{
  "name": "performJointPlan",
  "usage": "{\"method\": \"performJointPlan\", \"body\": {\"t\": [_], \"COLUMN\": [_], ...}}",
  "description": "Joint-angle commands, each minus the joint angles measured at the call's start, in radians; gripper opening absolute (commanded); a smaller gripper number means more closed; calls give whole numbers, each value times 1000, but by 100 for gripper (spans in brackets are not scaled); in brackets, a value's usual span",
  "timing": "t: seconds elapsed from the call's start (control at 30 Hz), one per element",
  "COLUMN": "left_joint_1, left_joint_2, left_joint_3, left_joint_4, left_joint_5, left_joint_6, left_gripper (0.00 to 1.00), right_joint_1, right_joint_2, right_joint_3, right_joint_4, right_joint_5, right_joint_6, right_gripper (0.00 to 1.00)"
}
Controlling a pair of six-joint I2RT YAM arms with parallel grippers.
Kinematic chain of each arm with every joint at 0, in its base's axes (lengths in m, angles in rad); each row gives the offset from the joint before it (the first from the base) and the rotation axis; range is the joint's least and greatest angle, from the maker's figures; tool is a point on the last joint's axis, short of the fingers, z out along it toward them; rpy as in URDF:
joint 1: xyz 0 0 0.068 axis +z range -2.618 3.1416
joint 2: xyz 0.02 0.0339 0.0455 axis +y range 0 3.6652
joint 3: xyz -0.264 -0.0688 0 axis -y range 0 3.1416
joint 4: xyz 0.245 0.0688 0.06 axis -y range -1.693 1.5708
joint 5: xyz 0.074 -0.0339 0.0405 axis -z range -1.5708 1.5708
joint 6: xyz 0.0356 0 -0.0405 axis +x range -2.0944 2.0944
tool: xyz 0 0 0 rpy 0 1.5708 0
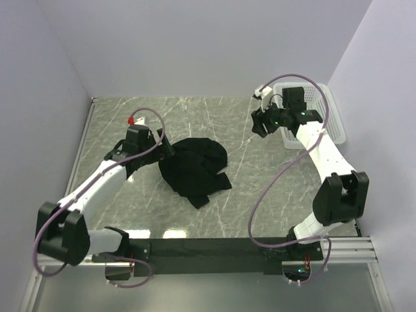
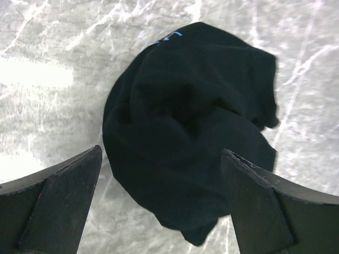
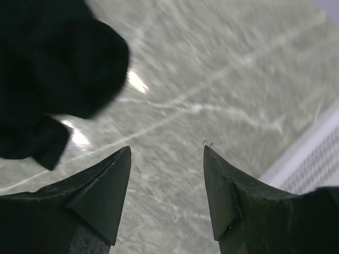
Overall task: Fold and stack the t-shirts
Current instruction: Flatten the tshirt out
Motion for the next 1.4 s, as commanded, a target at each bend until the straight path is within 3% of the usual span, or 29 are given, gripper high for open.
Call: {"method": "performJointPlan", "body": {"t": [0.0, 0.23, 0.33, 0.43, 0.53, 0.57, 0.6, 0.8, 0.97, 1.37], "left_joint_1": [19, 28, 28, 28, 28, 28, 28, 28, 28, 28], "left_joint_2": [80, 235, 272, 269, 254, 249, 246, 162, 125, 254], "left_joint_3": [72, 170, 173, 158, 164, 170, 179, 314, 524, 1127], "left_joint_4": [10, -2, -13, 19, 66, 74, 77, 137, 163, 260], "left_joint_5": [57, 74, 94, 141, 220, 230, 250, 303, 315, 372], "left_joint_6": [51, 126, 144, 153, 164, 166, 172, 215, 249, 183], "left_gripper": [99, 94, 88, 74, 35, 9, 1, 0, 0, 1], "right_joint_1": [15, 38, 43, 41, 43, 43, 41, 41, 43, 43], "right_joint_2": [-51, -65, -69, -77, -86, -89, -89, -104, -100, -104], "right_joint_3": [-13, -34, -42, -47, -45, -42, -38, -12, -8, 93], "right_joint_4": [-46, -90, -81, -67, -55, -57, -57, -70, -81, -49], "right_joint_5": [-224, -339, -356, -368, -379, -383, -392, -419, -461, -488], "right_joint_6": [-125, -146, -123, -100, -77, -73, -70, -69, -99, -27], "right_gripper": [64, 64, 64, 64, 64, 64, 64, 64, 64, 64]}}
